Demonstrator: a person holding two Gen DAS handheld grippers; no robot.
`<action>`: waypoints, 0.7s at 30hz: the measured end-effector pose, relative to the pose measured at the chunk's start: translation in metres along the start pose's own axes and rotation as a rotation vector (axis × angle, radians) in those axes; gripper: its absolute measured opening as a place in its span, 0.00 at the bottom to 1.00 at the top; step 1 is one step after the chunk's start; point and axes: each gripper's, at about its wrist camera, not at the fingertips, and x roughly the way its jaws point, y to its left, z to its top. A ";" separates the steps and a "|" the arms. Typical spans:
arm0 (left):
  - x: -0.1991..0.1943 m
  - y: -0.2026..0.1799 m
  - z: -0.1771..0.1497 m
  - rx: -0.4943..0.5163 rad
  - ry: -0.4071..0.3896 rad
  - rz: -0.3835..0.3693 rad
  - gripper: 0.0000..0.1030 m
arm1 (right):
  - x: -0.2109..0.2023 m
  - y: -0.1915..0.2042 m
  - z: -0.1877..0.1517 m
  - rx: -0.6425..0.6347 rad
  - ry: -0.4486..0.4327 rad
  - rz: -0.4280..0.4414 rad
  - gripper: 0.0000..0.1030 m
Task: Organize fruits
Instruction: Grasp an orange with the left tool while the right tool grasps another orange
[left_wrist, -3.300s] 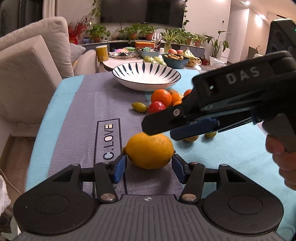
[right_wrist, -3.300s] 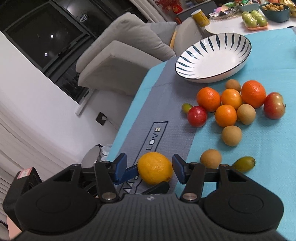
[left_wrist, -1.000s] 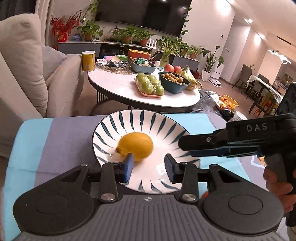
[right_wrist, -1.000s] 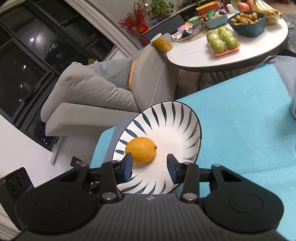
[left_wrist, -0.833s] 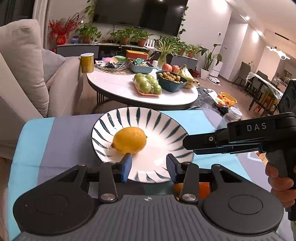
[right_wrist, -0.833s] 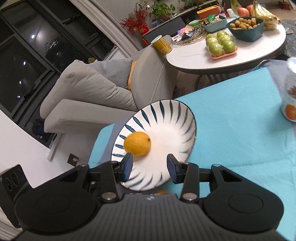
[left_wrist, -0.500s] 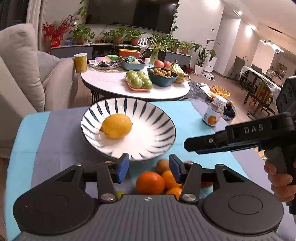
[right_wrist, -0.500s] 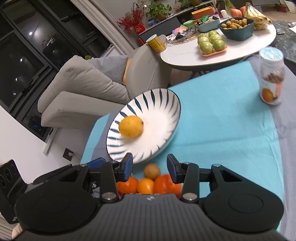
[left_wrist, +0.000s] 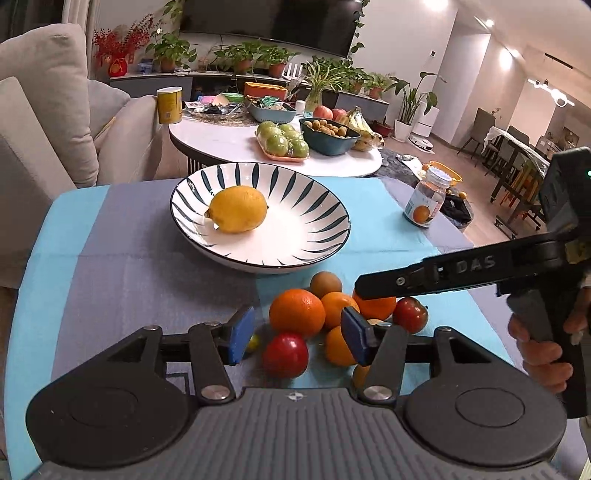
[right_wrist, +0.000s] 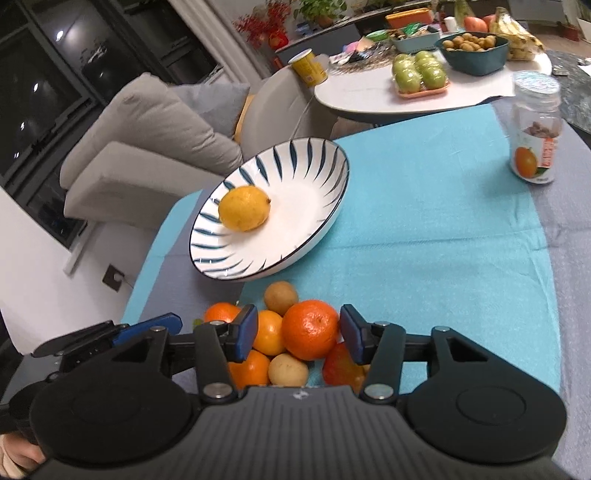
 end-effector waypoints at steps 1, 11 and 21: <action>0.000 0.000 0.000 -0.001 0.000 0.001 0.49 | 0.002 0.000 -0.001 -0.012 0.008 -0.005 0.57; 0.008 -0.001 0.000 0.013 0.018 -0.011 0.49 | 0.004 -0.007 -0.008 0.003 -0.031 -0.006 0.44; 0.033 0.001 0.007 0.025 0.056 0.002 0.49 | -0.015 -0.014 -0.004 0.072 -0.093 0.018 0.44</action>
